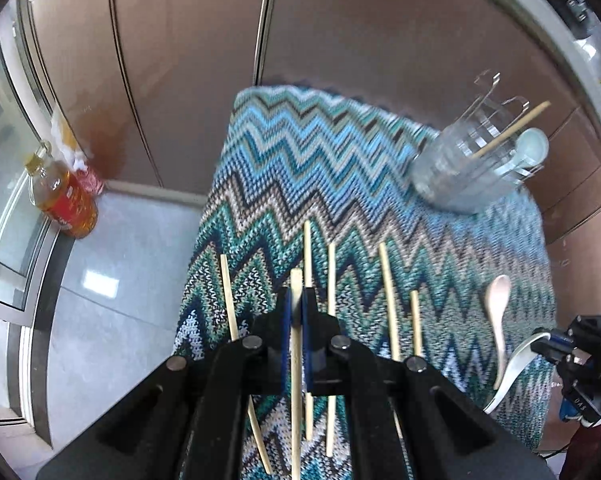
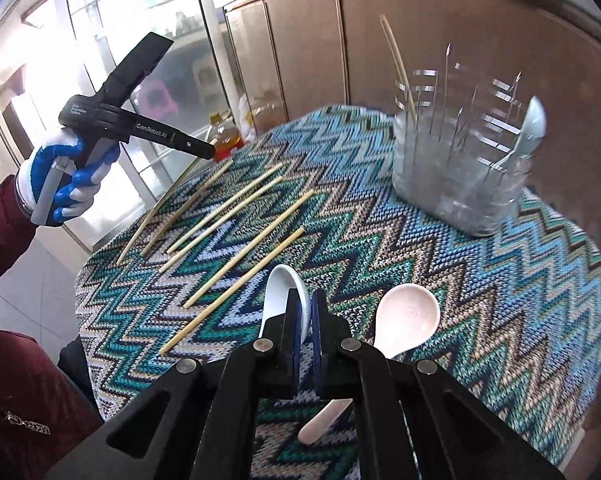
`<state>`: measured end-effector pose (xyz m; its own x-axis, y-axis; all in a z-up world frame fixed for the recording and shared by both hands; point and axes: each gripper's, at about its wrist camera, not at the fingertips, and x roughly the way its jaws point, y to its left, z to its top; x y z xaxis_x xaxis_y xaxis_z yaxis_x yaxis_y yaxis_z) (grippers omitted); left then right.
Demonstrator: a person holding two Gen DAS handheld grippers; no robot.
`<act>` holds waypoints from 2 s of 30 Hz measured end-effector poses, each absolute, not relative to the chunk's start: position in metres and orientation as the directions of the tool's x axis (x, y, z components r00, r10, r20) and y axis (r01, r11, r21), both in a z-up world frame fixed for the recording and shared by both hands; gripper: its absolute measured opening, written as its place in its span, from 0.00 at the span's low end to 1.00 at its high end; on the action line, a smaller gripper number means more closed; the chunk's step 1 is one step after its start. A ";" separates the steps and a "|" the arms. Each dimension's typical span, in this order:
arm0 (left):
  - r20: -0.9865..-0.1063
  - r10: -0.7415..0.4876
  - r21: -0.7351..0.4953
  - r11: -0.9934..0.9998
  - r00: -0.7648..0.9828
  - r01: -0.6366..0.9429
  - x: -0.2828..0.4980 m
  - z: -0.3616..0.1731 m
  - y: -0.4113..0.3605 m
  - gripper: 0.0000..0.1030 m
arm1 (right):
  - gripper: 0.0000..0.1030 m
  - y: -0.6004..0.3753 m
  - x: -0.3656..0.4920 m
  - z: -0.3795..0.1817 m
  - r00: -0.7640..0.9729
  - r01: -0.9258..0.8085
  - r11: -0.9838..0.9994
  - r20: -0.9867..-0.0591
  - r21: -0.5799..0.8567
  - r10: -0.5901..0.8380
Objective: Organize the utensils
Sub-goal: 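Lift both items over the wire holder and open both tools to release, then withdraw both open tools from the holder back over the utensils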
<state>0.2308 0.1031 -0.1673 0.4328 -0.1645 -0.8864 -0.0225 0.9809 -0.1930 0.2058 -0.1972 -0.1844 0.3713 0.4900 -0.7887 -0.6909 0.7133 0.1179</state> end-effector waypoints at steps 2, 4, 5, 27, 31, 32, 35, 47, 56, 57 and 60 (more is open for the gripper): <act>-0.869 -0.173 -0.206 0.978 0.464 -0.020 0.224 -0.158 0.106 0.04 | 0.04 -0.199 0.195 -0.175 0.405 -0.679 0.726 -0.772 0.105 0.490; -0.848 -0.181 -0.217 0.976 0.498 -0.015 0.218 -0.148 0.107 0.04 | 0.04 -0.202 0.186 -0.167 0.434 -0.668 0.739 -0.758 0.093 0.488; -0.836 -0.183 -0.222 0.975 0.516 -0.013 0.214 -0.142 0.106 0.04 | 0.04 -0.205 0.182 -0.161 0.456 -0.657 0.749 -0.746 0.086 0.486; -0.305 -0.284 -0.411 0.900 0.909 0.144 0.269 0.036 0.036 0.04 | 0.04 -0.237 0.241 -0.031 0.917 -0.253 0.967 -0.327 -0.039 0.227; -0.208 -0.239 -0.418 0.898 0.948 0.135 0.297 0.041 0.014 0.04 | 0.05 -0.236 0.272 -0.033 0.945 -0.187 0.981 -0.283 -0.057 0.164; -0.193 -0.221 -0.416 0.901 0.956 0.125 0.305 0.039 0.008 0.04 | 0.04 -0.236 0.281 -0.037 0.948 -0.175 0.983 -0.278 -0.057 0.153; -0.167 -0.162 -0.406 0.910 0.973 0.082 0.326 0.026 -0.013 0.04 | 0.05 -0.231 0.298 -0.048 0.953 -0.155 0.985 -0.275 -0.070 0.130; -0.184 -0.009 -0.327 0.944 0.983 -0.052 0.361 -0.051 -0.061 0.04 | 0.05 -0.235 0.343 -0.104 0.954 -0.081 0.994 -0.293 -0.074 0.056; -0.196 -0.016 -0.302 0.952 0.981 -0.044 0.346 -0.057 -0.057 0.28 | 0.14 -0.234 0.344 -0.124 0.943 -0.122 0.992 -0.316 -0.031 0.106; -0.192 -0.016 -0.301 0.953 0.981 -0.043 0.343 -0.052 -0.055 0.28 | 0.15 -0.235 0.341 -0.121 0.944 -0.122 0.992 -0.312 -0.030 0.107; -0.175 -0.017 -0.286 0.958 0.984 -0.034 0.325 -0.033 -0.045 0.29 | 0.15 -0.236 0.331 -0.109 0.949 -0.120 0.992 -0.296 -0.032 0.105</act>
